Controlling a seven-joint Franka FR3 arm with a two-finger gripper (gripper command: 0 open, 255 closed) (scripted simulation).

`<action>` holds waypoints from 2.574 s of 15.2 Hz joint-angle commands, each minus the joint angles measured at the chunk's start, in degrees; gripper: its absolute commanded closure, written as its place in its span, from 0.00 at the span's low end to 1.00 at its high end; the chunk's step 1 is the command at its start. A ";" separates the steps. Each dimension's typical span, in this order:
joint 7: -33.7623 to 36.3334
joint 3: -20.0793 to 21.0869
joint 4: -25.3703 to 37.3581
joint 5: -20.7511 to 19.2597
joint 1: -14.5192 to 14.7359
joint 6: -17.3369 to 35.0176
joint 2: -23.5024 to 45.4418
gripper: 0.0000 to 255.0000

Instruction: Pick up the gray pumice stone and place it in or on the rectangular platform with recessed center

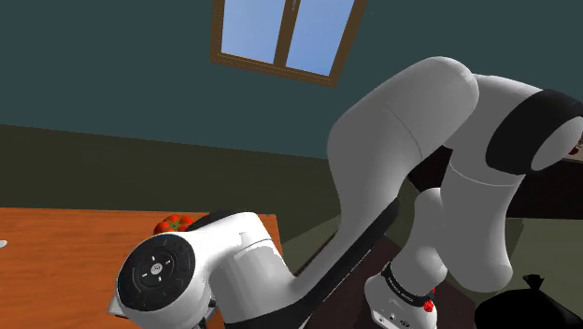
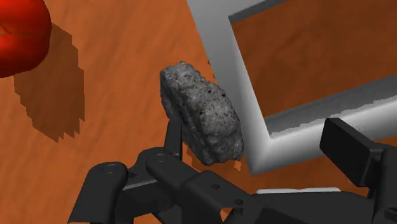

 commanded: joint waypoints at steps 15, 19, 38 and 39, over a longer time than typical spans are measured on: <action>-9.48 -2.01 1.31 -12.23 1.17 4.36 6.34 0.00; -9.48 -2.01 1.31 -12.23 1.17 4.36 6.33 1.00; -14.51 0.49 1.03 -7.00 -0.44 -0.99 -0.69 1.00; -14.93 0.66 1.10 -6.58 -0.55 -1.46 -1.23 1.00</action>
